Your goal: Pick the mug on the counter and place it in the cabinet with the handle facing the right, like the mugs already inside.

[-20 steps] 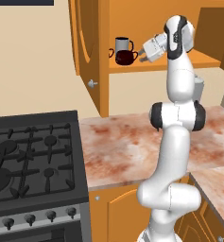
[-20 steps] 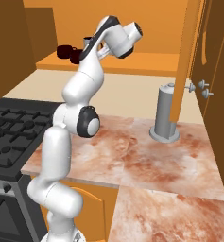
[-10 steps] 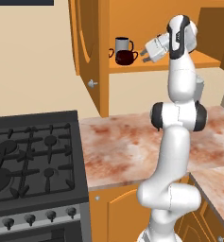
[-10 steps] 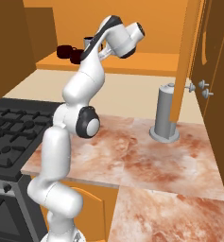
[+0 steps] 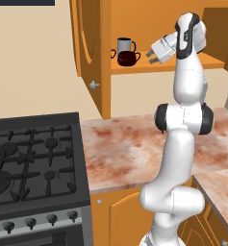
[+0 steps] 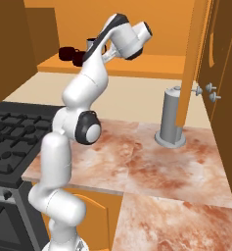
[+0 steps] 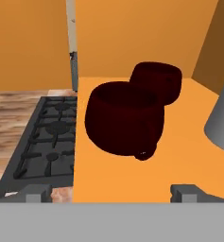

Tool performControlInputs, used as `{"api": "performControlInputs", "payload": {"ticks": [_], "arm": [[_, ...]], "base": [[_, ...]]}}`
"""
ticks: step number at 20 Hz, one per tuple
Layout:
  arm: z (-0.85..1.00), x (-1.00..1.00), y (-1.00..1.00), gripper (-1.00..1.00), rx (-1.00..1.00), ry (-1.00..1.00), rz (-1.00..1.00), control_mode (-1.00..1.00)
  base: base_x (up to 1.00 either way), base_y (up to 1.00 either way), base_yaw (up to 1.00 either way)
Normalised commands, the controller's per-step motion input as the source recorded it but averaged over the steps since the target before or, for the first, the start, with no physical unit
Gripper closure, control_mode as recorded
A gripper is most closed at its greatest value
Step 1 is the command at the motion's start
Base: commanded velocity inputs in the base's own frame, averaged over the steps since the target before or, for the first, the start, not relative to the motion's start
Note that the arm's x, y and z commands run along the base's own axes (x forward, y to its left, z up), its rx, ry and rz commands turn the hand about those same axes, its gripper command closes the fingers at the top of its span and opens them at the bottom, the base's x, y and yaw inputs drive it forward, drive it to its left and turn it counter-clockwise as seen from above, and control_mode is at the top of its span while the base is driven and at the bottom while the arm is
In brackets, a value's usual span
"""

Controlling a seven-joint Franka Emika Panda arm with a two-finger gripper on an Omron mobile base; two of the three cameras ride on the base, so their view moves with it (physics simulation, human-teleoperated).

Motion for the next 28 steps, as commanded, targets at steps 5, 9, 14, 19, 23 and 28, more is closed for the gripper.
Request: {"api": "performControlInputs", "payload": {"ticks": [5,9,14,19,23,28], "arm": [[-0.07,-0.31,0.01,-1.00,0.00,0.00,0.00,-1.00],[-0.13,-0.52,0.26,-1.00,0.01,0.00,-0.05,-1.00],[-0.08,-0.69,0.28,-1.00,0.02,0.00,-0.08,-1.00],[0.00,-0.98,0.07,-1.00,0.04,0.00,-0.11,-1.00],[-0.06,-0.95,0.00,-1.00,0.02,0.01,-0.09,-1.00],[-0.23,-0.87,0.03,-1.00,-0.03,0.11,-0.14,-1.00]], "base": [[0.00,0.00,0.00],[0.00,0.00,0.00],[0.00,0.00,0.00],[0.00,0.00,0.00],[0.00,0.00,0.00],[0.00,0.00,0.00]]}}
